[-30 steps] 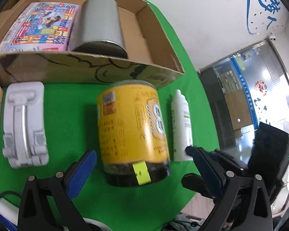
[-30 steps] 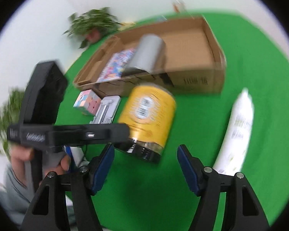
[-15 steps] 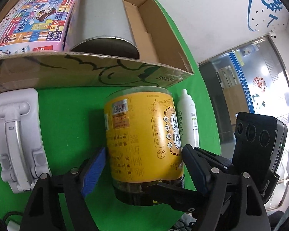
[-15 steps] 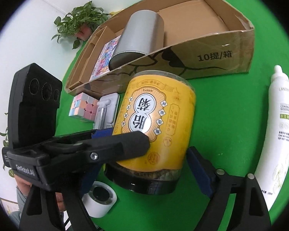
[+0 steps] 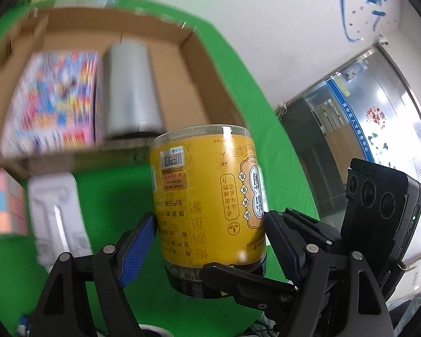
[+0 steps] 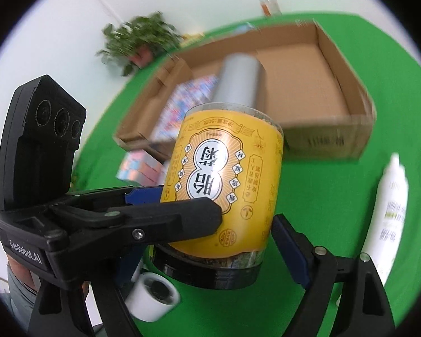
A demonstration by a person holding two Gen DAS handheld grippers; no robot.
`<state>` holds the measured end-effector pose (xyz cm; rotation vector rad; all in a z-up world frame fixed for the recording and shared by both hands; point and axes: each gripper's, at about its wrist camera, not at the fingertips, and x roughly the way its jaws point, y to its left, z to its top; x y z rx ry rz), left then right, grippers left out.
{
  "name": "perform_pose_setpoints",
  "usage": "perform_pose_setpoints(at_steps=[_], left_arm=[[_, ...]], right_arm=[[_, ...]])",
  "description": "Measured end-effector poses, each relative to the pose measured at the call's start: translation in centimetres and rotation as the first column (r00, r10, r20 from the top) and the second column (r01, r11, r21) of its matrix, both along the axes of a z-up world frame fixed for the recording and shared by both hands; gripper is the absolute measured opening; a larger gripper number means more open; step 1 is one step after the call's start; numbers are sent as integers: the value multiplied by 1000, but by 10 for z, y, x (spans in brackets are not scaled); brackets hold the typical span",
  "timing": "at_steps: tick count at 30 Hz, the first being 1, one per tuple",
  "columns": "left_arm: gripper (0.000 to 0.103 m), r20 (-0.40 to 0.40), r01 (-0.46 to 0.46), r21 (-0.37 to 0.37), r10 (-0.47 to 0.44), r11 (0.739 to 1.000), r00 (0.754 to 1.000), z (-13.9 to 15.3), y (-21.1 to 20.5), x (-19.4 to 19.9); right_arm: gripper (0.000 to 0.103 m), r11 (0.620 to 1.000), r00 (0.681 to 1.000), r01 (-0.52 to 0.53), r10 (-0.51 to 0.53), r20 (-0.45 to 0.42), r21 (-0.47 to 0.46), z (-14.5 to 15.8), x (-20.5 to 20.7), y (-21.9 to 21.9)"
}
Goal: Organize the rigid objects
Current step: 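Grasp the yellow-labelled jar with the right gripper and lift it, then carry the jar with the right gripper into the box beside the silver cylinder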
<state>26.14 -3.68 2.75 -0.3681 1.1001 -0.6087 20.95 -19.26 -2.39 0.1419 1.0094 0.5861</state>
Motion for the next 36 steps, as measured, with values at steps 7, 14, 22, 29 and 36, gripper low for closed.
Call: perform_pose_setpoints(at_steps=[7,14,22,29,36], left_arm=[[77,127,-14,130,-3,991,992,85,5,-11],[77,186,-73,181,39,981,982,129,-9,-41],[77,149,-165,122,147,979,978,108,1,-86],[76,85,-143,72,137,987,987,71,-8,-67],[76,52,-77,35,75,996,996,60,-16,-3]], right_arm=[[86,995,990,-70,61,126,72,55,-5,7],[86,984,977,-145,126,174,101,84,-16,1],[85,972,968,-221,208,142,83,68,-31,2],[84,983,978,-182,179,107,14,56,-21,-4],[84,995,992,-98,99,82,-11,55,18,-10]])
